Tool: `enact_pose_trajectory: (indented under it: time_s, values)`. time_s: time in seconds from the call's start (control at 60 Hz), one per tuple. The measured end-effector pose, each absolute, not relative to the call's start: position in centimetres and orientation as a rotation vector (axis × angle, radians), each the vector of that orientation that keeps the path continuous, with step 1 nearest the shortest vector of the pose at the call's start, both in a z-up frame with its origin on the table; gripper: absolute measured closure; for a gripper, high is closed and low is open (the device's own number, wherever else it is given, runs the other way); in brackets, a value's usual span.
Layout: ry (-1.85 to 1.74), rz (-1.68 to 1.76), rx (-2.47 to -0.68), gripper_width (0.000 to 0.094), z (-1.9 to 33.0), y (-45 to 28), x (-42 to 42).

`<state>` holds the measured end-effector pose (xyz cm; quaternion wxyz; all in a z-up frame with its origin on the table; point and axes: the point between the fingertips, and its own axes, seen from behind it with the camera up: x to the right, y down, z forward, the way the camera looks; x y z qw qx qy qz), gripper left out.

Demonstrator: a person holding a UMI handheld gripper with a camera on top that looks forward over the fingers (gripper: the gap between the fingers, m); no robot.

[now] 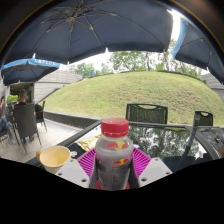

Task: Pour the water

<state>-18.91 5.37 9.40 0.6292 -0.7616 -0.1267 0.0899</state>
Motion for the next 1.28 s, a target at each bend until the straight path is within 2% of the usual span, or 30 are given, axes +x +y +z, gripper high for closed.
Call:
enact_pose_trajectory:
  time_s: [0.067,0.117,0.133,0.183,0.417,0.833,1.117,1.283]
  values:
    - [-0.293,0.187,-1.779,0.0347,9.1,5.4,-18.3]
    - [-0.285,0.168,-1.8,0.0118,9.1,4.9,-17.6]
    - [-0.277,0.16,-1.798,0.0081,9.4,4.9,-17.3]
    - [-0.274,0.151,-1.775,0.011,10.4,4.0,-16.7]
    - [-0.332,0.168,-1.701,0.0101,13.0,-4.1,-14.5]
    - [-0.26,0.085,-1.652,0.0108,12.1,-18.9,-8.6]
    - [-0.251,0.119,-1.645,0.0113,9.4,-21.9,-8.0]
    - [-0.267,0.125,-1.623,0.0113,9.3,-21.8,-8.5]
